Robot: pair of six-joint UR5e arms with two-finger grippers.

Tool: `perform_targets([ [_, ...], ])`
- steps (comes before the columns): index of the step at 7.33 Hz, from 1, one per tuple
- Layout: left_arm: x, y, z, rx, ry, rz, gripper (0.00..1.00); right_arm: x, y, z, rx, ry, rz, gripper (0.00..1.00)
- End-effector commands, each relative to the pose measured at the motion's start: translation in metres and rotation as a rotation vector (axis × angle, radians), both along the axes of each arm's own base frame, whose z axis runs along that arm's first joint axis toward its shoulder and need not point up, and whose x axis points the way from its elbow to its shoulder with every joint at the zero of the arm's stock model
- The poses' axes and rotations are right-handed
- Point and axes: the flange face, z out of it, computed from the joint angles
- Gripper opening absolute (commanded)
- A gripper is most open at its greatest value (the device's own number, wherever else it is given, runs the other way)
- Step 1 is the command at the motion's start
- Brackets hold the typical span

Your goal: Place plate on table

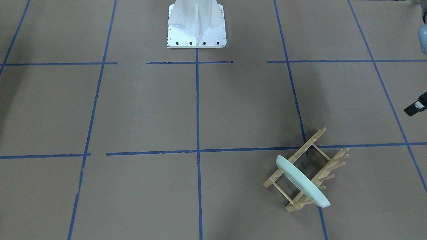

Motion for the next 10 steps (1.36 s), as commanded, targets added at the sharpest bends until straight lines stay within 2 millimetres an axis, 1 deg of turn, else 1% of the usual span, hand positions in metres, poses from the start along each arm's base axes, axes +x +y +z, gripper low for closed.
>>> perform_targets([
  [1, 0.123, -0.032, -0.072, -0.093, 0.171, -0.242, 1.0, 0.0, 0.0, 0.0, -0.001, 0.0, 0.0, 1.0],
  [2, 0.125, -0.031, -0.071, -0.049, 0.329, -0.372, 1.0, 0.0, -0.001, -0.001, 0.002, 0.0, 0.0, 1.0],
  [3, 0.161, -0.028, -0.064, -0.045, 0.382, -0.378, 1.0, 0.0, 0.0, 0.0, 0.001, 0.0, 0.0, 1.0],
  [4, 0.171, -0.035, -0.063, -0.047, 0.377, -0.391, 1.0, 0.0, 0.0, 0.0, 0.001, 0.0, 0.0, 1.0],
  [5, 0.191, -0.047, -0.061, -0.056, 0.363, -0.381, 1.0, 0.0, 0.0, 0.0, 0.001, 0.0, 0.0, 1.0],
  [6, 0.198, -0.059, -0.061, -0.064, 0.353, -0.38, 1.0, 0.0, 0.0, 0.0, 0.001, 0.0, 0.0, 1.0],
  [7, 0.201, -0.06, -0.06, -0.041, 0.337, -0.368, 0.97, 0.0, 0.0, 0.0, 0.001, 0.0, 0.0, 1.0],
  [8, 0.205, -0.068, -0.067, -0.037, 0.338, -0.369, 0.9, 0.0, 0.0, 0.0, 0.001, 0.0, 0.0, 1.0],
  [9, 0.206, -0.069, -0.066, -0.036, 0.336, -0.369, 0.83, 0.0, -0.001, -0.001, 0.002, 0.0, 0.0, 1.0],
  [10, 0.21, -0.074, -0.071, -0.036, 0.337, -0.367, 0.82, 0.0, 0.0, 0.0, 0.001, 0.0, 0.0, 1.0],
])
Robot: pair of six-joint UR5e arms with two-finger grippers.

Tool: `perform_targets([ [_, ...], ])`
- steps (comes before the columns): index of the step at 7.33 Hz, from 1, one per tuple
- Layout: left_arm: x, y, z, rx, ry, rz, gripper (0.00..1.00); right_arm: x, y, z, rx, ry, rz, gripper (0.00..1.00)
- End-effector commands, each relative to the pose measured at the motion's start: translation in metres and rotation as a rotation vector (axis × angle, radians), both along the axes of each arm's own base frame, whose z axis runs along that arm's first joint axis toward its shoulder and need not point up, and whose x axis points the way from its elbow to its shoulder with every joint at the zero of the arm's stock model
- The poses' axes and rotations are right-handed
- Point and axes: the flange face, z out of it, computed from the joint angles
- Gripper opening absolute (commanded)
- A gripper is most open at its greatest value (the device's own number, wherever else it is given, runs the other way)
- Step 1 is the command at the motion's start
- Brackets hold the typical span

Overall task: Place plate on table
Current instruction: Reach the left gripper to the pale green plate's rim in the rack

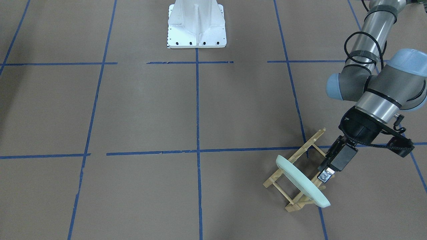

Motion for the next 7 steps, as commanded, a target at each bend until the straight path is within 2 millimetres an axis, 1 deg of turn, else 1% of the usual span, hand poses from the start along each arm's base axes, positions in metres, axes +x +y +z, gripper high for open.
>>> perform_targets([
  [1, 0.0102, -0.0159, -0.0115, 0.001, -0.002, 0.0, 0.82, 0.0, -0.0004, 0.0003, -0.001, 0.0, 0.0, 1.0],
  [2, 0.0144, -0.017, -0.0086, -0.003, -0.008, 0.002, 0.82, 0.0, 0.0003, 0.0003, -0.001, 0.0, 0.0, 1.0],
  [3, 0.0166, -0.0186, -0.0108, 0.004, -0.01, 0.003, 0.81, 0.0, 0.0003, 0.0003, -0.001, 0.0, 0.0, 1.0],
  [4, 0.0176, -0.0201, -0.0095, 0.002, -0.011, 0.003, 0.69, 0.0, 0.0003, 0.0003, -0.001, 0.0, 0.0, 1.0],
  [5, 0.0175, -0.0203, -0.0086, 0.004, -0.01, 0.002, 0.48, 0.0, 0.0003, 0.0003, -0.001, 0.0, 0.0, 1.0],
  [6, 0.0178, -0.0211, -0.0132, 0.011, -0.006, 0.0, 0.2, 0.0, 0.0003, 0.0003, -0.001, 0.0, 0.0, 1.0],
  [7, 0.0175, -0.0226, -0.0166, 0.015, -0.004, -0.01, 0.0, 0.0, 0.0003, 0.0003, -0.001, 0.0, 0.0, 1.0],
])
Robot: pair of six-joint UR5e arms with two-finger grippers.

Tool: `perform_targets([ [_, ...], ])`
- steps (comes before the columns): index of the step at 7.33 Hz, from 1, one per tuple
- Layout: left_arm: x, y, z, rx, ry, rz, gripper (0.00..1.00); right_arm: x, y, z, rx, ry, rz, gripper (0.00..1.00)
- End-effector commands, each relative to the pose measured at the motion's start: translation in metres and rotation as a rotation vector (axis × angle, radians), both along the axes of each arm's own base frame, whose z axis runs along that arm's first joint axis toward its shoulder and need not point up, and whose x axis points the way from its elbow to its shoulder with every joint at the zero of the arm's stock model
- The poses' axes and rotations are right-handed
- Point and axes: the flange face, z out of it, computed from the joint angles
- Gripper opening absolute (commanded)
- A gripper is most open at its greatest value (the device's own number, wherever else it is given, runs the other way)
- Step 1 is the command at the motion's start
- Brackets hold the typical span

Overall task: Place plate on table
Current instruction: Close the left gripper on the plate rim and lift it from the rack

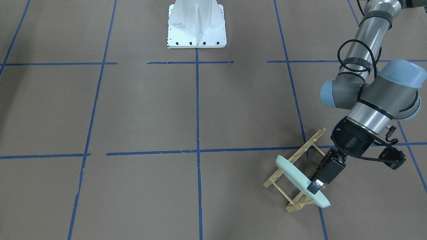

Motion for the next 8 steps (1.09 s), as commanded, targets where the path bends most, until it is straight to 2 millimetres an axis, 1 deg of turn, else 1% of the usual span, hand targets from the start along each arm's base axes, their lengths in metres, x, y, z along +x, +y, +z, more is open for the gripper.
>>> perform_targets([
  [1, 0.0, -0.003, -0.008, 0.011, 0.005, -0.018, 0.0, 0.0, 0.0, 0.0, 0.0, 0.0, 0.0, 1.0],
  [2, 0.001, -0.005, -0.022, 0.023, 0.016, -0.02, 0.0, 0.0, 0.0, 0.0, 0.0, 0.0, 0.0, 1.0],
  [3, -0.008, -0.001, -0.039, 0.051, 0.031, -0.027, 0.0, 0.0, 0.0, 0.0, 0.0, 0.0, 0.0, 1.0],
  [4, -0.023, 0.009, -0.065, 0.082, 0.046, -0.033, 0.0, 0.0, 0.0, 0.0, 0.0, 0.0, 0.0, 1.0],
  [6, -0.049, 0.023, -0.118, 0.075, 0.04, -0.053, 0.0, 0.0, 0.0, 0.0, 0.0, 0.0, 0.0, 1.0],
  [7, -0.035, 0.038, -0.139, 0.027, 0.027, -0.027, 0.0, 0.0, -0.001, -0.001, 0.002, 0.0, 0.0, 1.0],
  [8, -0.004, 0.072, -0.165, -0.014, 0.0, 0.039, 0.0, 0.0, -0.001, -0.001, 0.002, 0.0, 0.0, 1.0],
])
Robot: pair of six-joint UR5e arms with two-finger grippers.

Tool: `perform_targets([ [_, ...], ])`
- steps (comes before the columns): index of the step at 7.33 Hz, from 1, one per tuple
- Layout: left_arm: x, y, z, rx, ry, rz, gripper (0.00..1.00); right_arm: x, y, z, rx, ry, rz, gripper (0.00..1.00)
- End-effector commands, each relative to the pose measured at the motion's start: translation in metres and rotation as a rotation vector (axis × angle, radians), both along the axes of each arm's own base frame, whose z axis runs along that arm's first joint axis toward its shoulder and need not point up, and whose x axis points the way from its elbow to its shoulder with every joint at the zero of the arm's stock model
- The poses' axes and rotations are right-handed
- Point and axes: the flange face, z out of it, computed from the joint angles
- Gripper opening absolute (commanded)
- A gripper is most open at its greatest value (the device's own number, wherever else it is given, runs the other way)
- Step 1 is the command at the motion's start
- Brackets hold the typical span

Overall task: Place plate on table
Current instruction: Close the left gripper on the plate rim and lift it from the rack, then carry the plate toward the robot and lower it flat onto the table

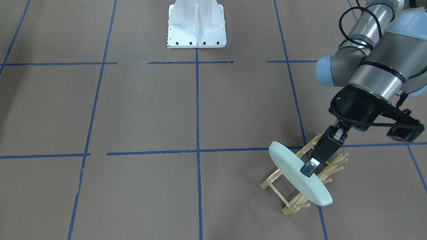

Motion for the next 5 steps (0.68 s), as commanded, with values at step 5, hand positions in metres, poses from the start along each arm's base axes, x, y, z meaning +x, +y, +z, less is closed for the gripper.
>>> perform_targets([
  [5, 0.214, 0.151, -0.055, -0.384, -0.612, 0.318, 0.0, 0.0, 0.0, 0.0, 0.001, 0.0, 0.0, 1.0],
])
